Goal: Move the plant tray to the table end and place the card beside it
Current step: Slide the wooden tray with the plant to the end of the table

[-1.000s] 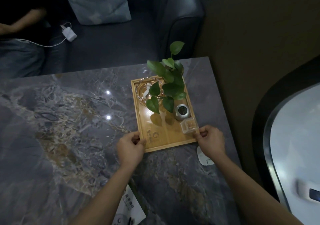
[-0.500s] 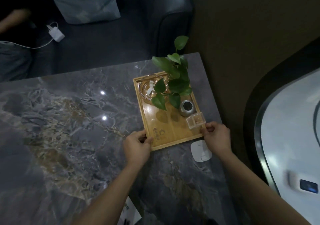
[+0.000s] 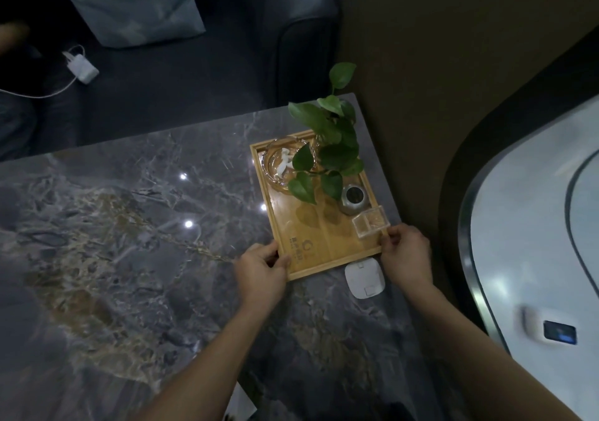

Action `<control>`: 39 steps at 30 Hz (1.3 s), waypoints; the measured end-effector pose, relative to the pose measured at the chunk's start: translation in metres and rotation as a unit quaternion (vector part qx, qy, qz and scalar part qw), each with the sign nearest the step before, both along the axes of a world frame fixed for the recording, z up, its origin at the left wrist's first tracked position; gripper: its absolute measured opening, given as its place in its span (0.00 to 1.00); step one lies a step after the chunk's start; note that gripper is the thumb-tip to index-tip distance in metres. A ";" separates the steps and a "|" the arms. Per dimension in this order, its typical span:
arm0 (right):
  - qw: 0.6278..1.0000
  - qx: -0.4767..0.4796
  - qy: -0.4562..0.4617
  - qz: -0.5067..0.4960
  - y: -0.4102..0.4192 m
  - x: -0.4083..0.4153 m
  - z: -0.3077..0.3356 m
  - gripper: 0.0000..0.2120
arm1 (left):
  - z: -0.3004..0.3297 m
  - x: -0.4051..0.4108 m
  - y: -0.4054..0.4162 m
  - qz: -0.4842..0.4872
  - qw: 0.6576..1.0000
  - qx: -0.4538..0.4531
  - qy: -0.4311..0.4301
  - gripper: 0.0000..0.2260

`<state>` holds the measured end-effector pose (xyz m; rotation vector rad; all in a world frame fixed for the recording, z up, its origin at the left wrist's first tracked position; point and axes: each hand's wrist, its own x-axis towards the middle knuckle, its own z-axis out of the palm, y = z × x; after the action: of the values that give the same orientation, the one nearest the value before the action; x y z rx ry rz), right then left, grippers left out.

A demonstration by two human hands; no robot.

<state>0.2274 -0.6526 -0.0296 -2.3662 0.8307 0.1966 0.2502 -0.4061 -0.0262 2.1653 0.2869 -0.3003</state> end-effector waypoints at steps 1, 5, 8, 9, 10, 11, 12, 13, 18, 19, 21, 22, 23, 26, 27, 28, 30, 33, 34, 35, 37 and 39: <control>1.000 -0.001 0.004 -0.003 0.001 0.000 0.002 0.04 | 0.000 0.000 0.000 -0.007 1.000 0.004 -0.001 0.15; 1.000 0.002 -0.011 0.005 0.005 -0.007 0.011 0.07 | -0.002 0.000 -0.002 -0.017 1.000 0.020 -0.015 0.16; 0.998 0.010 -0.049 0.034 0.015 -0.027 0.017 0.12 | -0.003 -0.001 -0.002 -0.016 0.999 0.026 -0.023 0.17; 0.997 -0.001 -0.056 0.048 0.019 -0.036 0.017 0.15 | -0.004 -0.001 -0.002 -0.014 0.999 0.023 -0.021 0.17; 0.996 -0.018 -0.061 0.069 0.023 -0.043 0.017 0.17 | -0.004 -0.001 -0.002 -0.013 1.000 0.020 -0.020 0.17; 0.992 -0.035 -0.065 0.101 0.029 -0.050 0.016 0.18 | -0.005 -0.001 -0.001 -0.012 1.000 0.017 -0.020 0.17; 0.986 -0.051 -0.066 0.142 0.034 -0.055 0.014 0.20 | -0.006 -0.001 -0.001 -0.012 1.000 0.015 -0.018 0.17; 0.978 -0.063 -0.065 0.187 0.040 -0.059 0.012 0.22 | -0.006 -0.001 -0.001 -0.011 1.000 0.012 -0.016 0.17; 0.954 -0.101 -0.021 0.280 0.056 -0.068 0.004 0.28 | -0.005 -0.001 -0.001 -0.016 1.000 0.006 -0.009 0.18; 0.954 -0.109 -0.016 0.279 0.056 -0.068 0.005 0.28 | -0.005 -0.001 -0.002 -0.017 1.000 0.004 -0.009 0.18; 0.955 -0.114 -0.014 0.275 0.054 -0.067 0.007 0.27 | -0.004 -0.001 -0.002 -0.024 1.000 0.007 -0.011 0.17; 0.955 -0.114 -0.015 0.273 0.053 -0.066 0.009 0.27 | -0.004 0.000 -0.003 -0.027 1.000 0.009 -0.011 0.17; 0.956 -0.113 -0.014 0.272 0.052 -0.065 0.009 0.27 | -0.004 0.000 -0.004 -0.029 0.999 0.009 -0.010 0.16; 0.961 -0.097 -0.011 0.258 0.049 -0.064 0.009 0.27 | -0.003 0.001 -0.011 -0.045 0.999 0.009 -0.013 0.15; 0.963 -0.090 -0.013 0.252 0.048 -0.064 0.009 0.27 | -0.004 0.001 -0.013 -0.052 0.998 0.008 -0.016 0.14; 0.965 -0.088 -0.015 0.247 0.046 -0.064 0.008 0.27 | -0.004 0.001 -0.016 -0.056 0.998 0.007 -0.019 0.14; 0.966 -0.091 -0.015 0.240 0.042 -0.062 0.007 0.26 | -0.005 0.002 -0.022 -0.064 0.998 0.011 -0.021 0.13; 0.966 -0.099 -0.010 0.237 0.036 -0.061 0.008 0.26 | -0.005 0.005 -0.028 -0.078 0.996 0.019 -0.023 0.13; 0.967 -0.100 -0.009 0.236 0.035 -0.061 0.008 0.26 | -0.005 0.006 -0.029 -0.081 0.996 0.018 -0.023 0.13; 0.967 -0.101 -0.007 0.234 0.034 -0.061 0.008 0.25 | -0.004 0.007 -0.031 -0.084 0.996 0.017 -0.022 0.13; 0.968 -0.103 -0.002 0.231 0.032 -0.060 0.007 0.25 | -0.004 0.010 -0.033 -0.094 0.995 0.019 -0.022 0.14; 0.968 -0.105 0.002 0.228 0.030 -0.060 0.007 0.26 | -0.003 0.013 -0.035 -0.105 0.994 0.022 -0.020 0.14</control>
<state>0.1673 -0.6221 -0.0227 -2.7308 0.3052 0.3139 0.2633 -0.4411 -0.0292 2.2456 0.0433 -0.3711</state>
